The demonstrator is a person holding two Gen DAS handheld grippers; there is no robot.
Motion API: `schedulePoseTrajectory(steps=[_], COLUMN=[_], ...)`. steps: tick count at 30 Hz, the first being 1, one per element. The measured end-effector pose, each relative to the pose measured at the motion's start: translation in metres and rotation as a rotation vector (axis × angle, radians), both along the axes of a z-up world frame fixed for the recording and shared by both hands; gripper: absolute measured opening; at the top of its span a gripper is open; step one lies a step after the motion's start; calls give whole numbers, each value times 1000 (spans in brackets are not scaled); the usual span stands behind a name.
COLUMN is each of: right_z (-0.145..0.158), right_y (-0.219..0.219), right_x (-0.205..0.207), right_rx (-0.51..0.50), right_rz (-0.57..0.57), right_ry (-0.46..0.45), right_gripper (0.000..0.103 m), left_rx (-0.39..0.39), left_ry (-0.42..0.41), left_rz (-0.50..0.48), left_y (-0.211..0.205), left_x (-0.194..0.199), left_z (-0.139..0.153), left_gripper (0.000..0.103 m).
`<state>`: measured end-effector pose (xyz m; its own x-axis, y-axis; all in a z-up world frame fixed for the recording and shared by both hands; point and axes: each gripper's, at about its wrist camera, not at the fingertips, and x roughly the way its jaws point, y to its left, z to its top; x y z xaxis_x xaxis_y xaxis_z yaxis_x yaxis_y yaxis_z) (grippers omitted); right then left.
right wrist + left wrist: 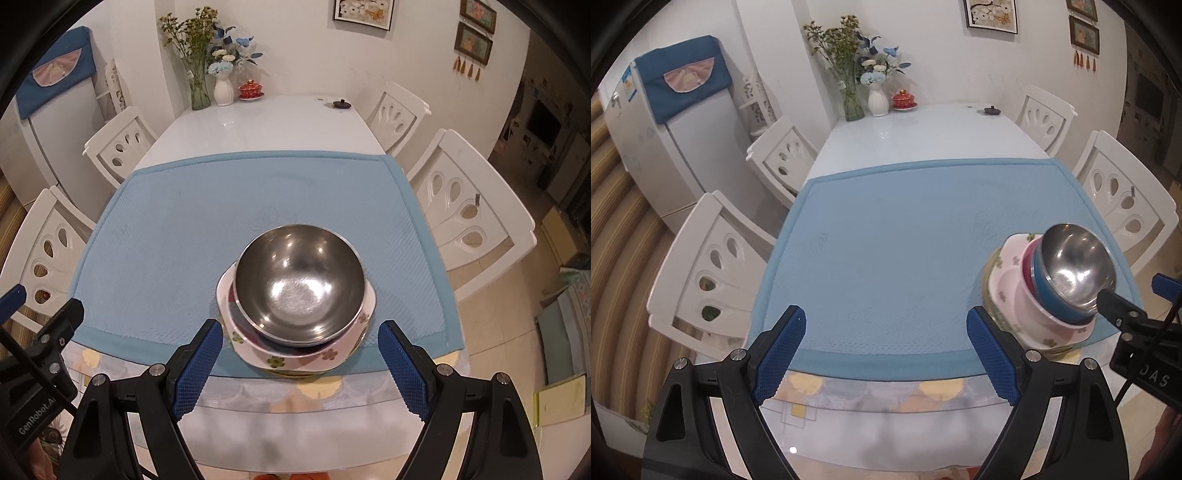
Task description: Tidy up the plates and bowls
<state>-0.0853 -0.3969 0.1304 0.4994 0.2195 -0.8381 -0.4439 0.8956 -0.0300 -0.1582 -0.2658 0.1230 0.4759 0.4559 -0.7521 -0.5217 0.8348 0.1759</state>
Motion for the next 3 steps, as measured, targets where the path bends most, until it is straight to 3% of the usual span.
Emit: schedulePoseTrajectory(steps=[3], right_z=[-1], right_y=[5], right_x=[-10], right_rx=[4], right_rz=[-10], right_ry=[-3], right_gripper=[84], left_rx=[35], left_ry=[-38], left_rz=[-9], left_y=[6], left_x=[-14], left_z=[1], left_gripper=[88])
